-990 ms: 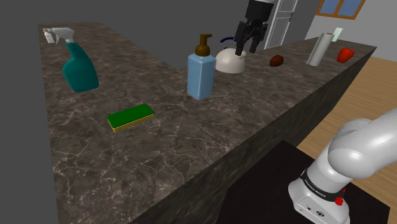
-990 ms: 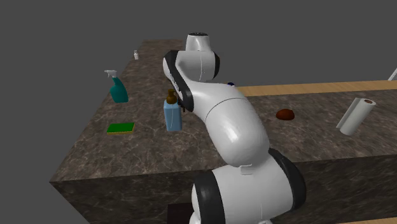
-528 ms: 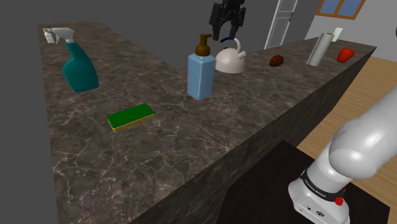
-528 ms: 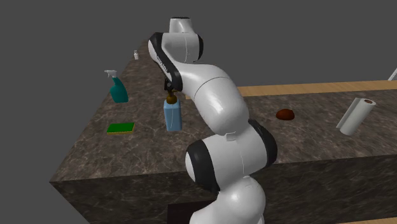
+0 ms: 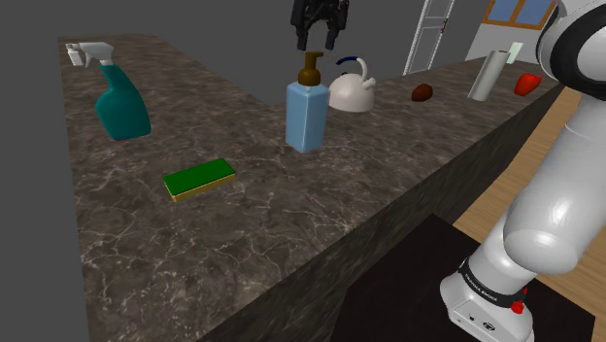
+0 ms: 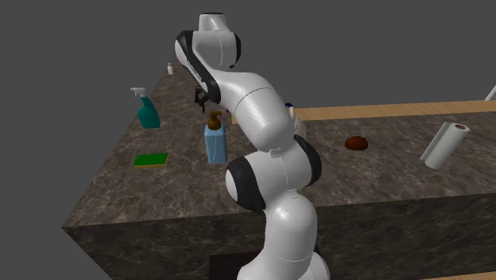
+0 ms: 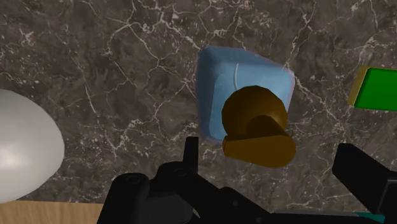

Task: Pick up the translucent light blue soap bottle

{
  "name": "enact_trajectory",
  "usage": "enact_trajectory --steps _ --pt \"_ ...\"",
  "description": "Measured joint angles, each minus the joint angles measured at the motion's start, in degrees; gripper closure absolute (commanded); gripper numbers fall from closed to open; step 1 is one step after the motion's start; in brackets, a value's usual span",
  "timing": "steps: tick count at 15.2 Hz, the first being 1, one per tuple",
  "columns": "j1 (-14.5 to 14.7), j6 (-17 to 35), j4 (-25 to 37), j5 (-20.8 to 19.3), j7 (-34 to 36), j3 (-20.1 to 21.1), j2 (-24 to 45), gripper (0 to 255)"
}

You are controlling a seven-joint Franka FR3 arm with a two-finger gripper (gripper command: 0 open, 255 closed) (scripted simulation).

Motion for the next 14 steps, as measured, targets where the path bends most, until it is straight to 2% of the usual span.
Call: enact_trajectory --steps 5,6,14 --pt "-0.4 4.9 -7.6 0.6 -0.6 -0.2 -2.7 0" --pt "-0.4 5.1 -7.8 0.6 -0.6 -0.2 -2.8 255" --pt "-0.4 5.4 -8.1 0.6 -0.6 -0.3 -2.8 255"
